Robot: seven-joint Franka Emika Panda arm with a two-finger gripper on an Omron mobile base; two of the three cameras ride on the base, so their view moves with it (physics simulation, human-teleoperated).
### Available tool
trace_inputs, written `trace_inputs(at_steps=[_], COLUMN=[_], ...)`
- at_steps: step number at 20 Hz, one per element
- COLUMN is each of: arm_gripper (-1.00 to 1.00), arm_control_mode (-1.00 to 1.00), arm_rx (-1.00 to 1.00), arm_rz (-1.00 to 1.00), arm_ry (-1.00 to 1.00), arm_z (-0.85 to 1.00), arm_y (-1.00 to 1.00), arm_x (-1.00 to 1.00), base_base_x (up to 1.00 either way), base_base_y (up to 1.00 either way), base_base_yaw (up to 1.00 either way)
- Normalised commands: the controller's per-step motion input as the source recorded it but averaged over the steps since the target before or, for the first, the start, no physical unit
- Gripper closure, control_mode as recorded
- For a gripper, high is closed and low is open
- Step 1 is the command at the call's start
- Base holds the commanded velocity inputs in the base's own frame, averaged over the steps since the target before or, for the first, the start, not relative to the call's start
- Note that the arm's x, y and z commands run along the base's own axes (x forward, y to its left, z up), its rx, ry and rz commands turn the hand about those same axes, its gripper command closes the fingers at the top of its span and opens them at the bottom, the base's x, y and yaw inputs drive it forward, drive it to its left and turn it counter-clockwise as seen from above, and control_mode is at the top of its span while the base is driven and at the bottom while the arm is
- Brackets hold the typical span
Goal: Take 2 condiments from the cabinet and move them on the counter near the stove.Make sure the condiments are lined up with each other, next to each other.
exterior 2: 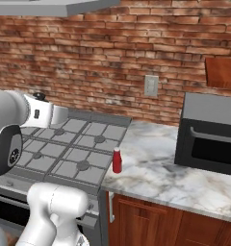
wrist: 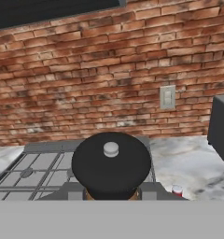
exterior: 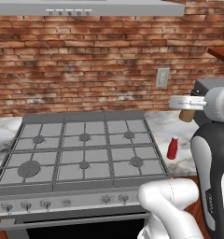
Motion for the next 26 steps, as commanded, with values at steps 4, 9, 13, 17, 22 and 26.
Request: trace_inputs(at_steps=[4, 9, 13, 17, 22, 26], arm_gripper=[1.00, 1.00, 1.00, 1.00, 1.00, 1.00], arm_control_mode=[1.00, -1.00, -1.00, -1.00, -1.00, -1.00], arm_rx=[0.00, 0.00, 0.00, -0.06, -0.21, -0.35], arm_rz=[0.00, 0.10, 0.11, 0.13, 0.13, 0.15], arm_ry=[0.00, 0.00, 0.00, 0.00, 0.00, 0.00], arm_z=[0.00, 0.00, -0.01, -0.20, -0.51, -0.65], arm_y=[0.00, -0.36, -0.60, -0.61, -0.60, -0.51], arm_x=[0.00, 0.02, -0.10, -0.15, 0.00, 0.00], base_base_x=[0.00, 0.01, 0.00, 0.00, 0.00, 0.00], base_base_y=[-0.01, -0.04, 0.00, 0.00, 0.00, 0.00], base_base_yaw=[0.03, 0.03, 0.00, 0.00, 0.00, 0.00])
